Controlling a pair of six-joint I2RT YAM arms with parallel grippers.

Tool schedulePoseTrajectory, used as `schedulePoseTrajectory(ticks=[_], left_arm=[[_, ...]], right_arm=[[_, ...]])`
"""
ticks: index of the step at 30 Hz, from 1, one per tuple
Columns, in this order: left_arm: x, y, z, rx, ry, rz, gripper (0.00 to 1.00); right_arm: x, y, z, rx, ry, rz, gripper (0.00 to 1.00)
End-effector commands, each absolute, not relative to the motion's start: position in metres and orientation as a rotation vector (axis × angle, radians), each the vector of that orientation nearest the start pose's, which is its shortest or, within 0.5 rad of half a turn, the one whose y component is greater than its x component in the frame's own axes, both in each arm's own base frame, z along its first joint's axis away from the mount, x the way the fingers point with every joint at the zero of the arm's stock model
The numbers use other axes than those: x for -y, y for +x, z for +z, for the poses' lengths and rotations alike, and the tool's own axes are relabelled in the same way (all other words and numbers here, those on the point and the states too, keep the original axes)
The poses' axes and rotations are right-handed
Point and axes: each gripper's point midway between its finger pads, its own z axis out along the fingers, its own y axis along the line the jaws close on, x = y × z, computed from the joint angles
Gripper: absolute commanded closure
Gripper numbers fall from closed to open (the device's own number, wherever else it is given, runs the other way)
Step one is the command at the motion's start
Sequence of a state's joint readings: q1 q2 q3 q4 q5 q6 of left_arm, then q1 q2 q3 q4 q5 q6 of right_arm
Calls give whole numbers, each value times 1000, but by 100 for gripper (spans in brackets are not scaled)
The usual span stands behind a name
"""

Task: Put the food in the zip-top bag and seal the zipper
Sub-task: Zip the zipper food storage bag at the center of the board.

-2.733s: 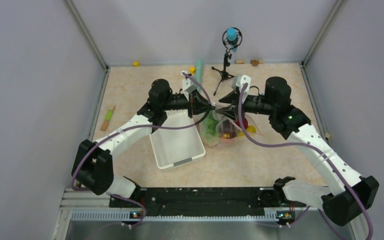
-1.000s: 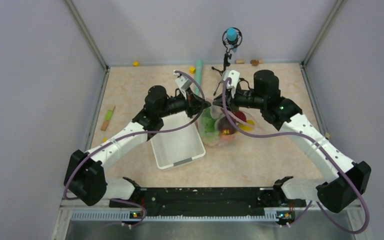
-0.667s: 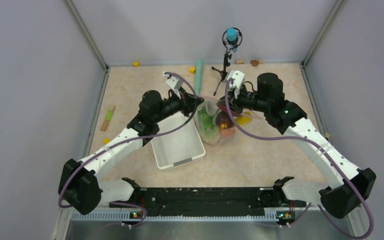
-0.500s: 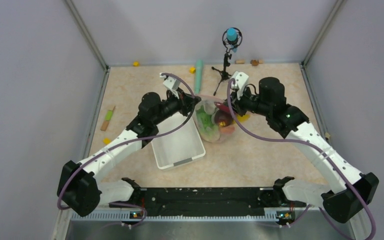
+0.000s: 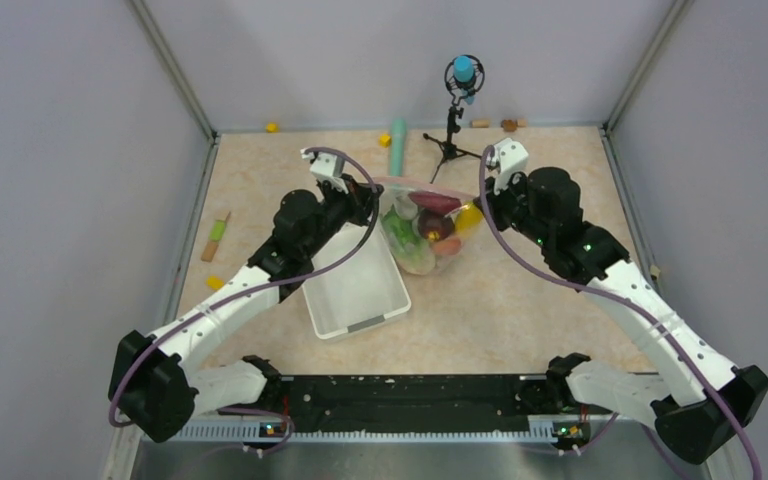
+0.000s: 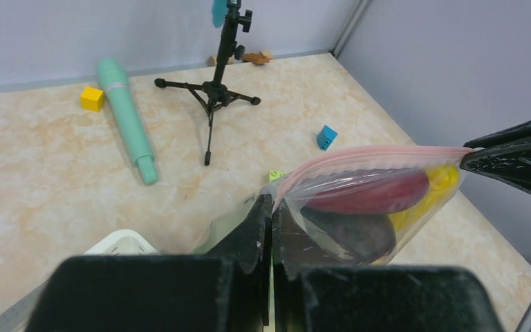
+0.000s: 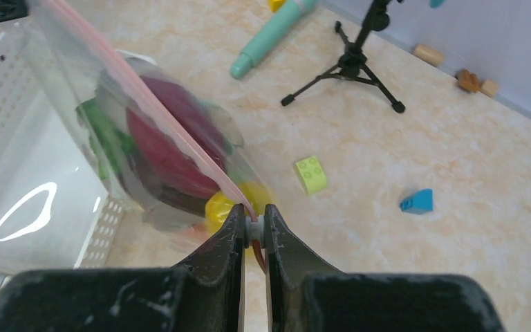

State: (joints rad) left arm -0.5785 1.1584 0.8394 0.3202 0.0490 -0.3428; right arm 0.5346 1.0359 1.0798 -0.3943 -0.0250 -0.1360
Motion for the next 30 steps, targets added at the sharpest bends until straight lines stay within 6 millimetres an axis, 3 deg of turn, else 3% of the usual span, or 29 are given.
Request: schedulePoseTrajectory(ticks=[1,5,10,18,19,22,25,27,30], left_arm=[[195,357,322,-1520,8,-558,100],[191,359,321,-1519,-8,-536,100],[197,362,320,-1532,13,-545,100],[244,341,330,-1524,275,-748,99],[250,338,333,-1518,307,-777,90],[268,327,341,-1510,412,-864,45],[272,324,344,-1537,417,-895,12],[268,323,342,-1565,382,-890,3],[257,313,340,-1574,353,-881,3]], right_arm=[[-113,311,287,-1915,-304,14,100],[-98,303,274,-1984,-217,-37,100],[-101,294,272,-1998,-179,26,100],[-135,269,316,-1886,-172,371,100],[-140,264,320,-1877,-172,422,100],[-153,248,330,-1868,-146,571,100],[-142,244,332,-1886,-49,561,100],[-119,250,324,-1918,61,429,100],[-66,261,302,-1970,322,106,100]])
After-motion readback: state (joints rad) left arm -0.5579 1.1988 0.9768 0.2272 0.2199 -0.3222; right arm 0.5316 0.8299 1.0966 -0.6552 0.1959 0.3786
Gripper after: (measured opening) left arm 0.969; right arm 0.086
